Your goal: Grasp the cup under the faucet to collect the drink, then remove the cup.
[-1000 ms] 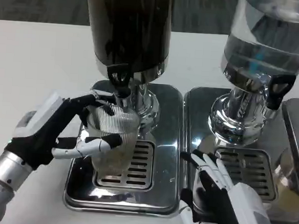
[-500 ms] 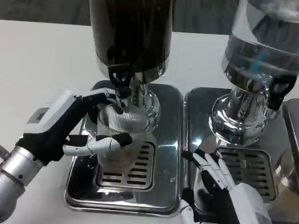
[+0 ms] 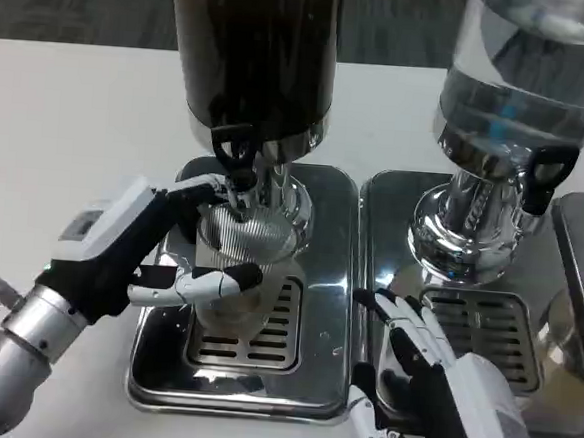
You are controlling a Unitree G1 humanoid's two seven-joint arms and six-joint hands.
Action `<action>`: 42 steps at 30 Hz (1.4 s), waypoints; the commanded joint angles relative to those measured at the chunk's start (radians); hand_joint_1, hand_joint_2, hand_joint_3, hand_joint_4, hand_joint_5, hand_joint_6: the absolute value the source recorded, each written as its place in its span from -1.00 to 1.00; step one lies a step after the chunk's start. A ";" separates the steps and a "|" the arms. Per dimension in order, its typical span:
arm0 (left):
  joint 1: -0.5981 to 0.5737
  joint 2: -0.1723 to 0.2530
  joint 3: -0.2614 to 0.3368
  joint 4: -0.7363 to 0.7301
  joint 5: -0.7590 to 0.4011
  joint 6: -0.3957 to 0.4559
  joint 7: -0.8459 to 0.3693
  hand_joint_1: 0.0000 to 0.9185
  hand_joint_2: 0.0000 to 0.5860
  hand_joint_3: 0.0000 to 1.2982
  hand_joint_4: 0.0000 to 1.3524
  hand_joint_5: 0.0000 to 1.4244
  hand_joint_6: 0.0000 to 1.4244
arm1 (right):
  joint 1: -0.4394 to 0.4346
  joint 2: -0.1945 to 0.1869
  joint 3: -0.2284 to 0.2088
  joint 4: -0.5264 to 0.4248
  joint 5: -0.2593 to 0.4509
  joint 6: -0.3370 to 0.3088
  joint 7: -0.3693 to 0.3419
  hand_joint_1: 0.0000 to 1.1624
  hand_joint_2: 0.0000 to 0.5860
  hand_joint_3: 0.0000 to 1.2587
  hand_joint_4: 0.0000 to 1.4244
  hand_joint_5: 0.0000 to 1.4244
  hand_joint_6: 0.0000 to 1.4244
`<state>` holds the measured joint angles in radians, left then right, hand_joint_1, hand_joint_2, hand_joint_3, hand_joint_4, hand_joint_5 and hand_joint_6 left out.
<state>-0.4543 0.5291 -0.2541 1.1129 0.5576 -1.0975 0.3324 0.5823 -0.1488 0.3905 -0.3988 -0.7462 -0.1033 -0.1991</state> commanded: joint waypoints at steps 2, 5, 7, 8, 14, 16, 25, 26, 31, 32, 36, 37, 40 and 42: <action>0.025 0.021 -0.005 -0.014 0.003 -0.009 -0.001 -0.21 -0.58 -0.44 -0.36 -0.08 0.03 | -0.011 0.002 0.006 0.009 0.008 0.003 0.002 -0.15 1.00 -0.75 -0.88 -0.96 -0.79; 0.033 0.028 -0.003 -0.018 0.001 -0.009 -0.003 -0.23 -0.60 -0.49 -0.41 -0.13 0.01 | -0.017 0.001 0.007 0.012 0.012 0.001 0.001 -0.16 1.00 -0.75 -0.88 -0.96 -0.78; 0.037 0.032 -0.002 -0.020 -0.001 -0.007 -0.007 -0.24 -0.63 -0.52 -0.45 -0.16 -0.01 | -0.021 0.000 0.006 0.012 0.012 0.001 0.001 -0.16 1.00 -0.75 -0.88 -0.96 -0.78; 0.039 0.034 -0.002 -0.020 -0.003 -0.006 -0.011 -0.26 -0.64 -0.53 -0.46 -0.18 -0.02 | -0.022 -0.001 0.005 0.012 0.014 0.001 0.002 -0.16 1.00 -0.75 -0.88 -0.96 -0.78; 0.052 0.045 0.003 -0.021 -0.019 -0.009 -0.046 -0.31 -0.69 -0.58 -0.53 -0.30 -0.25 | -0.028 -0.004 0.004 0.015 0.019 0.003 0.004 -0.16 1.00 -0.74 -0.88 -0.96 -0.77; 0.057 0.047 0.007 -0.023 -0.029 -0.015 -0.058 -0.31 -0.70 -0.59 -0.55 -0.31 -0.31 | -0.030 -0.004 0.005 0.017 0.021 0.003 0.006 -0.17 1.00 -0.74 -0.88 -0.96 -0.77; 0.076 0.047 0.021 -0.051 -0.049 -0.029 -0.048 -0.31 -0.71 -0.63 -0.57 -0.32 -0.36 | -0.028 -0.009 0.001 0.016 0.030 0.007 0.007 -0.17 1.00 -0.73 -0.88 -0.96 -0.77; 0.081 0.047 0.028 -0.057 -0.055 -0.033 -0.045 -0.27 -0.72 -0.63 -0.57 -0.32 -0.36 | -0.027 -0.009 0.001 0.016 0.032 0.007 0.007 -0.18 1.00 -0.71 -0.89 -0.96 -0.77; 0.097 0.051 0.056 -0.075 -0.078 -0.043 -0.055 -0.25 -0.72 -0.63 -0.57 -0.32 -0.36 | -0.024 -0.007 0.008 0.014 0.026 0.008 0.006 -0.17 1.00 -0.64 -0.89 -0.96 -0.77; 0.102 0.053 0.062 -0.081 -0.083 -0.047 -0.057 -0.25 -0.72 -0.63 -0.57 -0.32 -0.36 | -0.024 -0.006 0.008 0.014 0.026 0.009 0.004 -0.16 1.00 -0.64 -0.89 -0.96 -0.77; 0.123 0.059 0.086 -0.109 -0.109 -0.061 -0.065 -0.21 -0.73 -0.64 -0.61 -0.36 -0.36 | -0.029 -0.005 0.007 0.014 0.030 0.010 0.008 -0.15 1.00 -0.64 -0.89 -0.96 -0.77; 0.131 0.063 0.098 -0.119 -0.121 -0.067 -0.070 -0.21 -0.73 -0.64 -0.61 -0.37 -0.36 | -0.032 -0.004 0.006 0.015 0.032 0.011 0.009 -0.15 1.00 -0.64 -0.89 -0.96 -0.77; 0.154 0.076 0.125 -0.148 -0.157 -0.078 -0.090 -0.32 -0.72 -0.66 -0.61 -0.40 -0.36 | -0.037 -0.006 0.003 0.013 0.032 0.012 0.012 -0.15 1.00 -0.64 -0.89 -0.96 -0.77; 0.170 0.085 0.142 -0.160 -0.205 -0.090 -0.130 -0.61 -0.72 -0.65 -0.63 -0.51 -0.41 | -0.040 -0.005 0.003 0.014 0.033 0.014 0.013 -0.15 1.00 -0.64 -0.89 -0.96 -0.77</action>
<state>-0.3043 0.5871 -0.1336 0.9721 0.4041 -1.1647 0.2457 0.5497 -0.1574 0.3945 -0.3906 -0.7172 -0.0977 -0.1936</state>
